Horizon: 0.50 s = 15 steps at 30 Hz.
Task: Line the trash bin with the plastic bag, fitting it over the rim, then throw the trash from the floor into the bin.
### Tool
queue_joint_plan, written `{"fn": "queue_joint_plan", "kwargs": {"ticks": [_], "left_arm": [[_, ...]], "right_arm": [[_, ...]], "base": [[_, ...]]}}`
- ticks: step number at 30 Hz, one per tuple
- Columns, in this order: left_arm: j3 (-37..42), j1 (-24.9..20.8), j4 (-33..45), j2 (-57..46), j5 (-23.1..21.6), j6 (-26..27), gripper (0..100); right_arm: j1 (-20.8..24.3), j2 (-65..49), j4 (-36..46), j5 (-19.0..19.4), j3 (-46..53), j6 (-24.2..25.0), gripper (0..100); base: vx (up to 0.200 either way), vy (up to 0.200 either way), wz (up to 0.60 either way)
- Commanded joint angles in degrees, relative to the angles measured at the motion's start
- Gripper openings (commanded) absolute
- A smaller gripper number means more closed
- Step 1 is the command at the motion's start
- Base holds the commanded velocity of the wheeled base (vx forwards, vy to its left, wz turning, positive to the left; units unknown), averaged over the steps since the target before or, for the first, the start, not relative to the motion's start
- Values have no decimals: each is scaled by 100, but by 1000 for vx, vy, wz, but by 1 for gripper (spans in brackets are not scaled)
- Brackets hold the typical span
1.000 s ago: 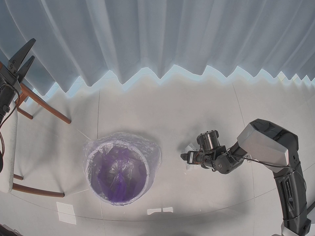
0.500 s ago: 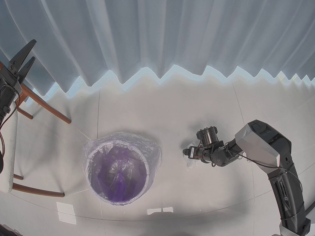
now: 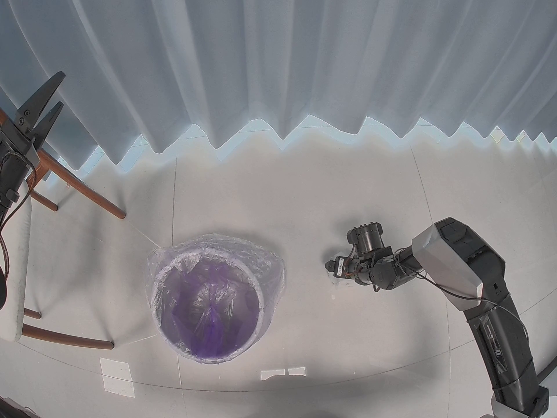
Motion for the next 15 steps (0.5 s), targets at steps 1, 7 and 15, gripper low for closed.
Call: {"fn": "queue_joint_plan", "kwargs": {"ticks": [1, 7, 15], "left_arm": [[24, -19, -8, 10, 0, 2, 100], [33, -19, -8, 10, 0, 2, 100], [24, -19, -8, 10, -9, 2, 100]], "right_arm": [[7, 195, 52, -23, -146, -5, 100], [7, 204, 122, -40, -181, -5, 0], [7, 195, 122, -58, -173, 12, 0]], "base": [[0, 0, 0], [0, 0, 0], [0, 0, 0]]}}
